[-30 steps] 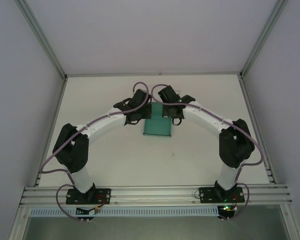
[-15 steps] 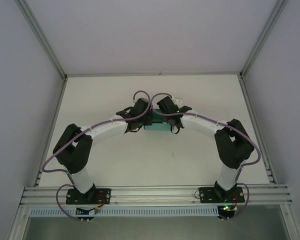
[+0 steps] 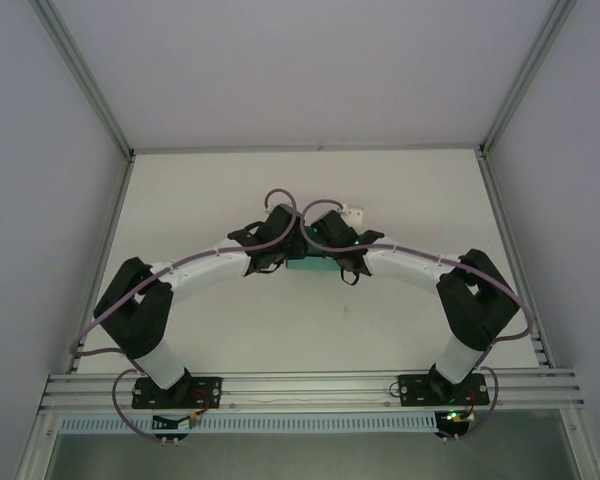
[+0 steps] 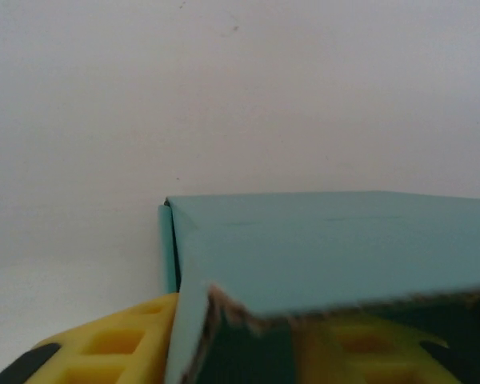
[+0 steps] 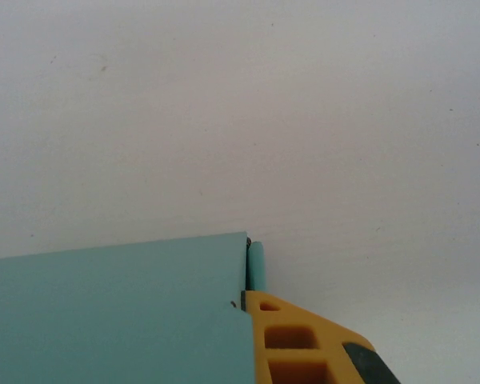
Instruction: Assemble paper box
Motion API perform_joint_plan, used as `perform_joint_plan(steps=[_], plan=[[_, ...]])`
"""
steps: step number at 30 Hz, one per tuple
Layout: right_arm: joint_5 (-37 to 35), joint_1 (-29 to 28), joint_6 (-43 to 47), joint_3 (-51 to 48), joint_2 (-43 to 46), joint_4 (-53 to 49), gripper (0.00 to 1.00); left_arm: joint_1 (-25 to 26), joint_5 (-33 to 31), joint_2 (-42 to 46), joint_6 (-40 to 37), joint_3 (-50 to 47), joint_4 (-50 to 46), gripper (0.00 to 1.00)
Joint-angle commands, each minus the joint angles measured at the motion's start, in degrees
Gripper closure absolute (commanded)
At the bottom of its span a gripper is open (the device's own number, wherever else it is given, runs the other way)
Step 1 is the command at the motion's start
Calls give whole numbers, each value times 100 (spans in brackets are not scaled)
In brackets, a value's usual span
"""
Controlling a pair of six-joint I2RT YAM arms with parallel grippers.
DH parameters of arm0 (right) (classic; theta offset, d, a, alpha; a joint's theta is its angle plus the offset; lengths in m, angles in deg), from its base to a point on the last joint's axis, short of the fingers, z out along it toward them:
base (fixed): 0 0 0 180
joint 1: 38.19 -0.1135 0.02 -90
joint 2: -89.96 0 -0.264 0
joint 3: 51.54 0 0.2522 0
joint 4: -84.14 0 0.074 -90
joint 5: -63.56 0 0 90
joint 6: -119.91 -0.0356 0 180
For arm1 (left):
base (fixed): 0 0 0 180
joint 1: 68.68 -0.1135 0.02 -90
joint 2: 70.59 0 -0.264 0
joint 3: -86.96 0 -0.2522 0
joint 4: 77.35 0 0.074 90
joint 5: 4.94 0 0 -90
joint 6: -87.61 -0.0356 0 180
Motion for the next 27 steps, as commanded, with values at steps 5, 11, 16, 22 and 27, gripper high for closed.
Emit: perform_joint_plan(steps=[5, 11, 16, 22, 27], plan=[[-349, -138, -128, -199, 144, -84, 95, 59, -80, 829, 222, 47, -864, 3], [-515, -258, -63, -286, 109, 1, 93, -116, -260, 1293, 908, 373, -1707, 0], [-757, -418, 130, -548, 174, 351, 93, -591, -26, 1481, 1283, 482, -1914, 0], [-773, -607, 640, -1155, 400, 1467, 92, -1143, 1037, 1125, 1282, 419, -1381, 0], [-952, -823, 925, -1730, 469, 2518, 91, -1217, 1241, 617, 1267, 467, -1290, 0]])
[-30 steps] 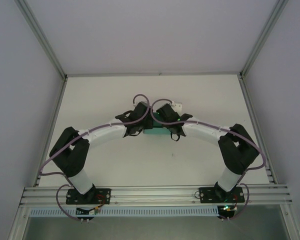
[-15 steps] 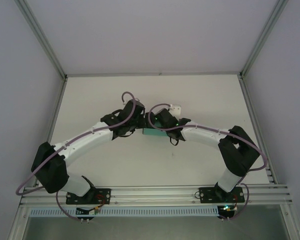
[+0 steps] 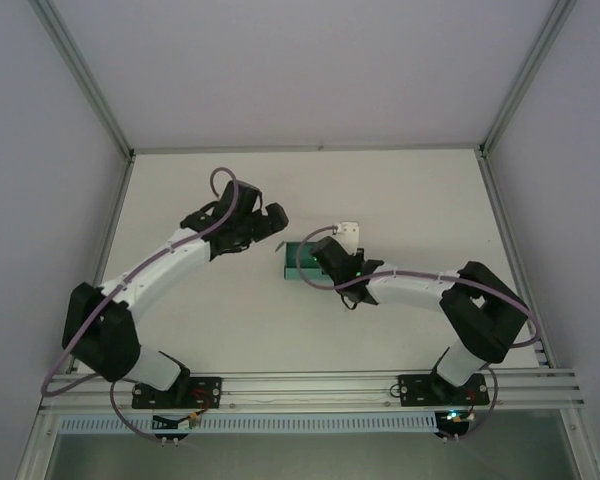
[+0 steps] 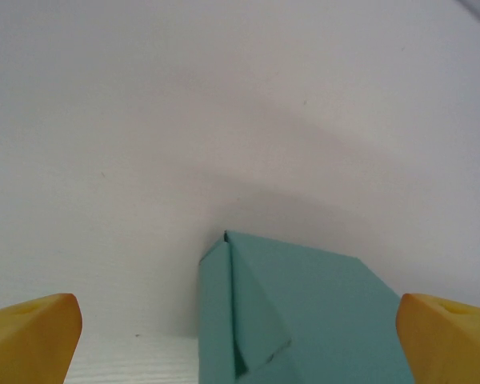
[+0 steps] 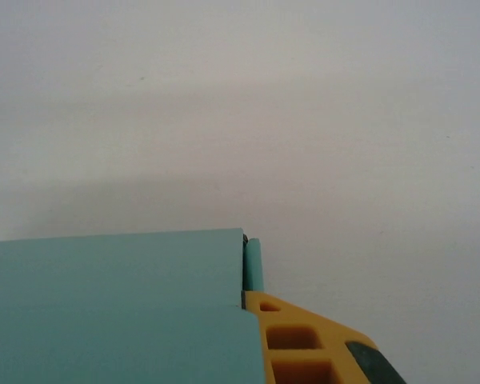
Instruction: Assemble paper box
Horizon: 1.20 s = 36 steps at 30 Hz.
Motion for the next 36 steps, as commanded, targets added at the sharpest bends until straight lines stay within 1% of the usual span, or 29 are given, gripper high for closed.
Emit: perform_joint_plan(steps=[1, 3, 5, 10, 12, 14, 17, 20, 24, 25, 27, 28, 29, 30, 33, 35, 36], plan=[[-25, -170, 428, -412, 25, 867, 91, -36, 398, -287, 34, 73, 131, 0], [-51, -263, 639, -605, 16, 1244, 90, -36, 490, -401, 75, -31, 312, 2], [-122, -331, 656, -687, -1, 1393, 90, -36, 661, -541, 126, -113, 433, 7], [-212, -461, 605, -723, -19, 1350, 86, -34, 1098, -775, 354, -650, 1045, 19], [-235, -502, 436, -719, -12, 1169, 84, -30, 1228, -854, 406, -832, 1344, 23], [-235, -559, 244, -738, 41, 975, 83, -34, 1380, -947, 411, -922, 1458, 29], [-253, -630, 130, -878, 104, 977, 82, -33, 1464, -1073, 416, -1048, 1610, 39], [-222, -644, 41, -962, 174, 892, 78, -27, 1513, -1163, 419, -1114, 1703, 45], [-37, -657, -148, -985, 510, 439, 68, -25, 1531, -1243, 412, -1208, 1786, 48], [15, -652, -192, -995, 658, 329, 65, -28, 1510, -1252, 406, -1228, 1789, 51], [90, -652, -252, -1073, 986, 40, 56, -27, 1536, -1268, 390, -1292, 1855, 55], [260, -648, -312, -1121, 1156, -130, 51, -27, 1555, -1266, 393, -1319, 1897, 57], [307, -653, -468, -1189, 1348, -373, 46, -29, 1570, -1269, 377, -1358, 1928, 58], [330, -653, -584, -1268, 1516, -574, 40, -22, 1567, -1270, 372, -1382, 1953, 58], [462, -655, -960, -1587, 2062, -1098, 30, -25, 1604, -1286, 331, -1486, 2075, 58], [582, -649, -1044, -1802, 2450, -1257, 20, -28, 1628, -1314, 256, -1532, 2172, 59], [601, -643, -1088, -1885, 2637, -1317, 16, -24, 1632, -1338, 214, -1552, 2213, 59]])
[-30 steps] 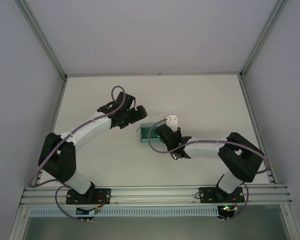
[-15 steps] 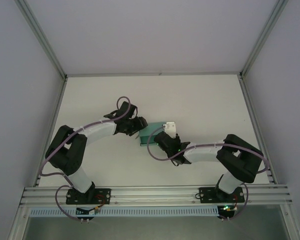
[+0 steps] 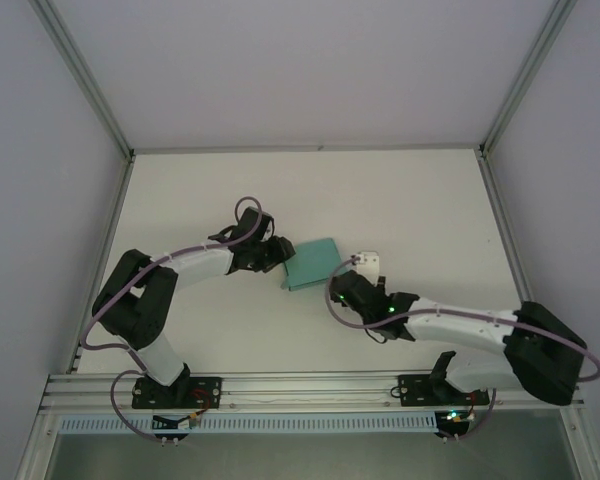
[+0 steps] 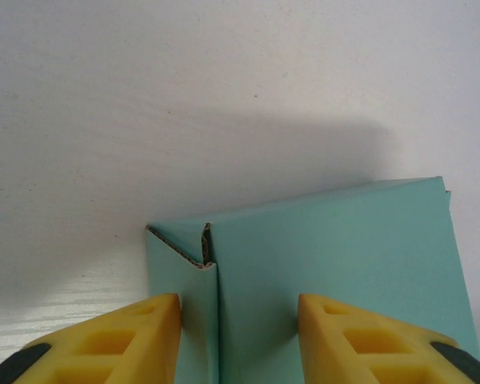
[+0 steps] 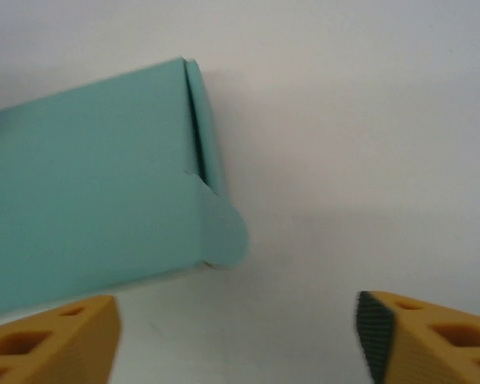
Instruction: Assemble paper box
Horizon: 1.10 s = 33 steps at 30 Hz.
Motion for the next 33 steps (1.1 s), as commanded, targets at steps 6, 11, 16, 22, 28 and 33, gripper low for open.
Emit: perform_joint_plan(steps=[6, 11, 16, 22, 28, 33], plan=[[429, 115, 85, -504, 1224, -260, 0, -29, 96, -386, -553, -291, 45, 63], [1059, 640, 175, -328, 1440, -314, 0, -36, 112, -477, -746, -521, 435, 78], [2378, 1509, 211, -45, 1158, -229, 0, -47, 290, -669, -799, -676, 874, 83], [3574, 2164, 357, 611, 248, -505, 0, -131, 467, -714, -879, -822, 1203, 88], [4628, 2688, 479, 966, -610, -429, 0, -338, 871, -722, -856, -1096, 1721, 92], [5419, 2898, 491, 1189, -1212, -270, 0, -444, 1078, -773, -811, -1227, 2012, 95]])
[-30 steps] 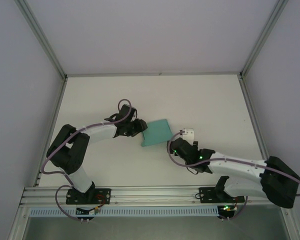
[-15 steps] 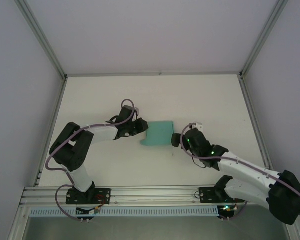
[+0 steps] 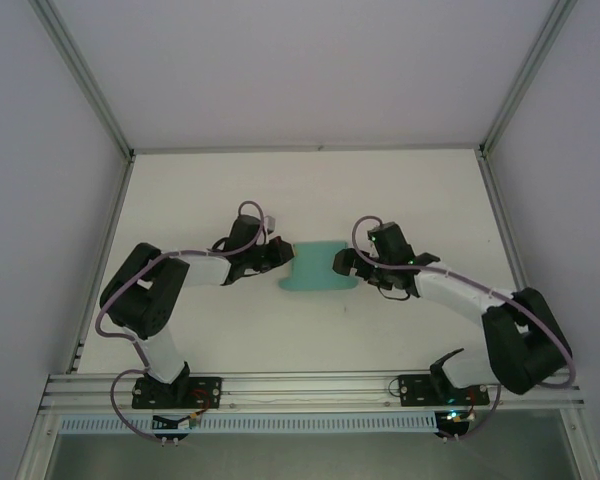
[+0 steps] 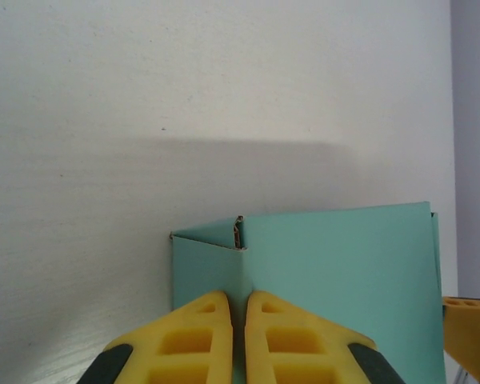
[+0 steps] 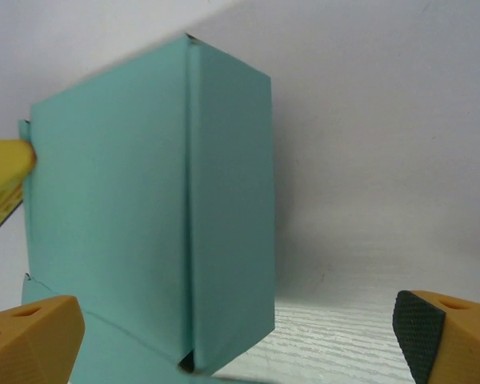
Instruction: Assemble paper box
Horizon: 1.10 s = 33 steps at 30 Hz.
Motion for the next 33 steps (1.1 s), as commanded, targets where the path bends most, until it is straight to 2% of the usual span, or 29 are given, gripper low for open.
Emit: perform_joint_plan(steps=[1, 4, 8, 10, 13, 18, 22, 25, 28, 30, 31, 33], plan=[[936, 89, 137, 269, -318, 122, 0, -118, 40, -356, -73, -370, -510, 95], [1250, 156, 50, 366, -675, 341, 1, -224, 137, -416, -58, -423, -406, 96], [1696, 201, 33, 553, -1092, 568, 7, -257, 266, -471, -106, -432, -307, 96], [1917, 201, 63, 660, -1275, 700, 15, -255, 275, -485, -121, -427, -288, 96], [2200, 201, 23, 776, -1449, 932, 22, -260, 331, -499, -166, -387, -240, 94], [2264, 201, -64, 820, -1449, 1193, 34, -261, 464, -437, -285, -281, -152, 89], [2218, 198, -110, 827, -1320, 1155, 40, -246, 604, -237, -400, -135, -73, 81], [2156, 201, -175, 812, -1170, 1123, 49, -235, 627, 15, -560, 52, -197, 79], [2156, 201, -198, 793, -956, 1108, 50, -186, 533, 346, -852, 278, -499, 68], [2070, 201, -204, 817, -777, 958, 50, -140, 368, 661, -1093, 377, -720, 55], [2000, 201, -204, 828, -683, 866, 50, -111, 249, 832, -1234, 404, -822, 44], [1815, 202, -191, 895, -453, 585, 50, 7, -43, 1259, -1598, 366, -911, 5]])
